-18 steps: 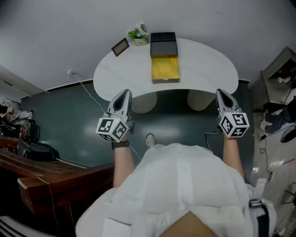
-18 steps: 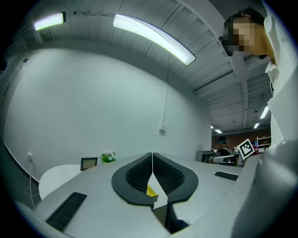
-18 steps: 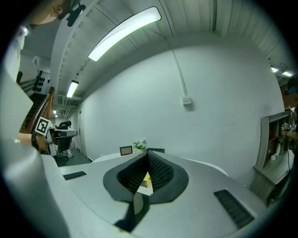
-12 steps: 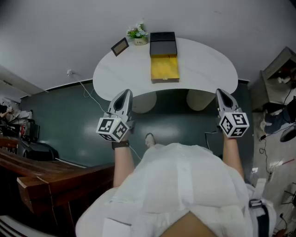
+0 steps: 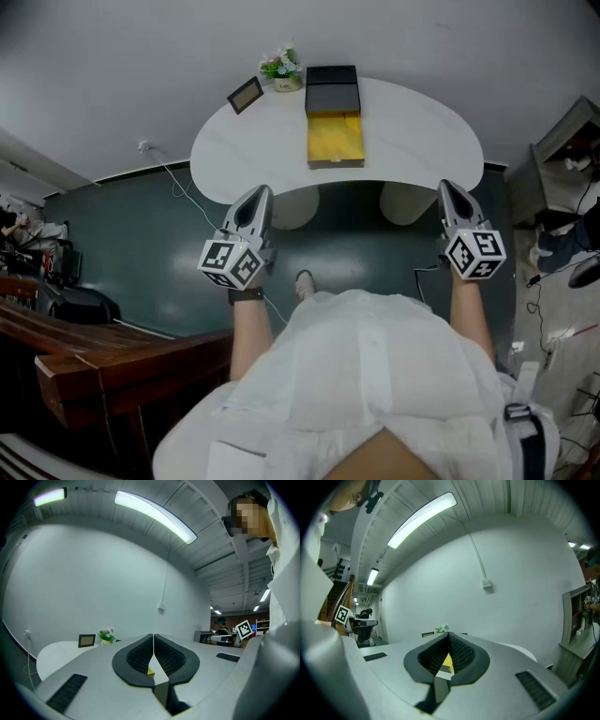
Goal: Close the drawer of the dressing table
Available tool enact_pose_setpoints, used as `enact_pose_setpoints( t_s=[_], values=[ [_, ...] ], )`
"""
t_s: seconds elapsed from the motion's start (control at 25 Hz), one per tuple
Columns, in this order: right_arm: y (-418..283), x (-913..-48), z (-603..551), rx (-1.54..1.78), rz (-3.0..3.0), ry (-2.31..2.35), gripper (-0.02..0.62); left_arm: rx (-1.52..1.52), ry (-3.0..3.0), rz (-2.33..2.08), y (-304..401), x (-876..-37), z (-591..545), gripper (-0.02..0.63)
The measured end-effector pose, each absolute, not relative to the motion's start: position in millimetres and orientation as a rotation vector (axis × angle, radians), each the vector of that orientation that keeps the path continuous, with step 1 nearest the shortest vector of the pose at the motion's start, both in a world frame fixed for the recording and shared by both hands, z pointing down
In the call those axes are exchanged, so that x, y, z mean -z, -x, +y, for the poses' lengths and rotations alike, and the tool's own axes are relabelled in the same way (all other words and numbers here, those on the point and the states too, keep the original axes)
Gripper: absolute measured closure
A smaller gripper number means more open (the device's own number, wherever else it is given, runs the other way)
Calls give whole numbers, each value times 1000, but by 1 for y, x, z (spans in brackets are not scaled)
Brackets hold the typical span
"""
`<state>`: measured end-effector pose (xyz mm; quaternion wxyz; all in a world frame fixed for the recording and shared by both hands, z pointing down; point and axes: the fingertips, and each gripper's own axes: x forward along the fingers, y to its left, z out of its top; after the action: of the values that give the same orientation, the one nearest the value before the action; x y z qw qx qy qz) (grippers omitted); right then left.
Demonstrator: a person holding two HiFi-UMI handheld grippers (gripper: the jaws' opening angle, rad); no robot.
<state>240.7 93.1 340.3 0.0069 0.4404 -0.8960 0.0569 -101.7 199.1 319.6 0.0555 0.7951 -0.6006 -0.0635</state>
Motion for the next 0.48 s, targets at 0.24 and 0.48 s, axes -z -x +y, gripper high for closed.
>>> enact_pose_setpoints(
  t_s=[0.24,0.48],
  values=[
    [-252,-345,91,-219,-2789,-1405,586,181,-2409,-1799,96,-327,198,588],
    [-258,-350,89,-247,-2775,-1423,586,164,-2406,-1778,94,-335,195,588]
  ],
)
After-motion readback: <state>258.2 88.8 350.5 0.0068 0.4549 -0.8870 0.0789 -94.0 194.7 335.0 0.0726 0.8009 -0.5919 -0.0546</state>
